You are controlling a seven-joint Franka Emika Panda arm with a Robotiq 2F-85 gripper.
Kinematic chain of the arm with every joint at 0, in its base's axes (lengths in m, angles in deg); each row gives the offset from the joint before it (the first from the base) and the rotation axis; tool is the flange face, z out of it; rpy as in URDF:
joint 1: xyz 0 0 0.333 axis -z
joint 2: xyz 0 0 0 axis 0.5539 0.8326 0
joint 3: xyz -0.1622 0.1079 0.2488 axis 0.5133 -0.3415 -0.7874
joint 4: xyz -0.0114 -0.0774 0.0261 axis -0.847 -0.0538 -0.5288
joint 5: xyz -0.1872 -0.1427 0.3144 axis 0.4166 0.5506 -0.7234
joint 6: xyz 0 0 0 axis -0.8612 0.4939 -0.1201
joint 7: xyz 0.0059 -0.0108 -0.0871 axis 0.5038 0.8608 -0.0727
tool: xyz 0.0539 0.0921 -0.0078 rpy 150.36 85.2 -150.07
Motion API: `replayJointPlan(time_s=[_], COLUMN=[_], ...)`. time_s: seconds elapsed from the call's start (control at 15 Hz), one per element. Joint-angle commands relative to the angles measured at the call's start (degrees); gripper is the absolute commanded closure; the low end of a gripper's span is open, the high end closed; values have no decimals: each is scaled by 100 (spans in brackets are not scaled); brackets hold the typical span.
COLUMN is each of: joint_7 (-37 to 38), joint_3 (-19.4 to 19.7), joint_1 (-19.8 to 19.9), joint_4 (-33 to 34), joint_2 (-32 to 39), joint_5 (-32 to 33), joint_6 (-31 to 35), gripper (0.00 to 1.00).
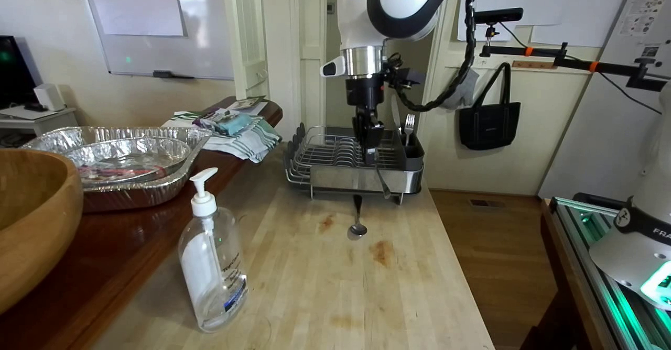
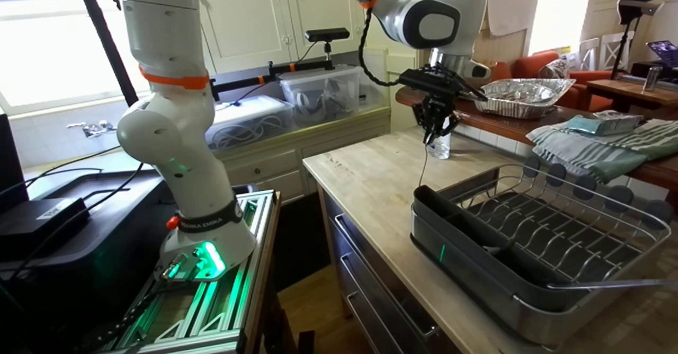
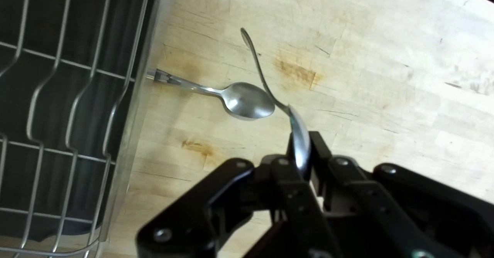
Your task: Remove the spoon from the dish rack
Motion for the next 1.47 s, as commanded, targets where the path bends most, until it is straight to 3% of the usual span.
replayJointPlan(time_s=[0.0, 0.53, 1.4], joint_7=[279, 919, 1523], joint_3=[-76, -124, -164], joint_1=[33, -81, -361], joint_4=[261, 459, 917], joint_2=[390, 915, 1649], joint_5=[91, 521, 1253], joint_6=[170, 627, 441], gripper=[98, 98, 98])
